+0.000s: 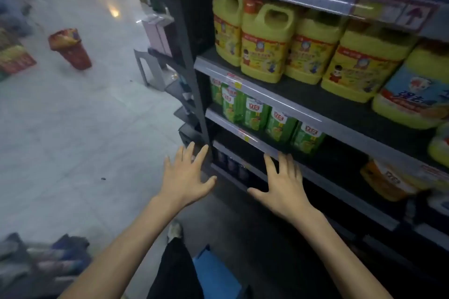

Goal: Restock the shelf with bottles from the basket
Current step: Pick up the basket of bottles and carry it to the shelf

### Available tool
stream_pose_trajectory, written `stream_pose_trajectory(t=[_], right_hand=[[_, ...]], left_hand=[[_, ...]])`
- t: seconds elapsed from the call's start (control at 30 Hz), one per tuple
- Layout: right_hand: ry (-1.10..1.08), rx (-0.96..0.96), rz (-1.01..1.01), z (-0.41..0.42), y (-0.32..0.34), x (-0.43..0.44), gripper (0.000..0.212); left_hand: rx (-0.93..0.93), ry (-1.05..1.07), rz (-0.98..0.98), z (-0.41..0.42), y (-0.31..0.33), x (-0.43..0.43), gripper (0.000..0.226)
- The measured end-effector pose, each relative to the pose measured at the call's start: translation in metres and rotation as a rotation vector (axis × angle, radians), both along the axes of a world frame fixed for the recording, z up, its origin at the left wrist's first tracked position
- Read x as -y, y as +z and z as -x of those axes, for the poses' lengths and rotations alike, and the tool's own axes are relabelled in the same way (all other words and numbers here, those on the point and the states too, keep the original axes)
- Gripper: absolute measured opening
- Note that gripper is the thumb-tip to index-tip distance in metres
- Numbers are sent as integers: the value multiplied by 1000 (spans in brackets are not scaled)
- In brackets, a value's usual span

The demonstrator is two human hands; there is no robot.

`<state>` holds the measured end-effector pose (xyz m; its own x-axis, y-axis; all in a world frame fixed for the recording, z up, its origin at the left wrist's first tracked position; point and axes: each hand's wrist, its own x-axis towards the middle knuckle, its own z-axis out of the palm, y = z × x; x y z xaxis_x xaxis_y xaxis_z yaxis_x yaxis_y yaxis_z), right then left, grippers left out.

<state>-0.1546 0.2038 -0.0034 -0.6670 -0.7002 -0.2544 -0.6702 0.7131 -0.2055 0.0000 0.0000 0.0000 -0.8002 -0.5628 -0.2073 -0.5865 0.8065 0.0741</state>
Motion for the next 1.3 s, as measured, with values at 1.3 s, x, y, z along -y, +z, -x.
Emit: stream_pose_trajectory(t=[1.3], right_hand=[[719,-125,103,29,37,947,92]], left_hand=[[-139,724,95,-95,25,797,88]])
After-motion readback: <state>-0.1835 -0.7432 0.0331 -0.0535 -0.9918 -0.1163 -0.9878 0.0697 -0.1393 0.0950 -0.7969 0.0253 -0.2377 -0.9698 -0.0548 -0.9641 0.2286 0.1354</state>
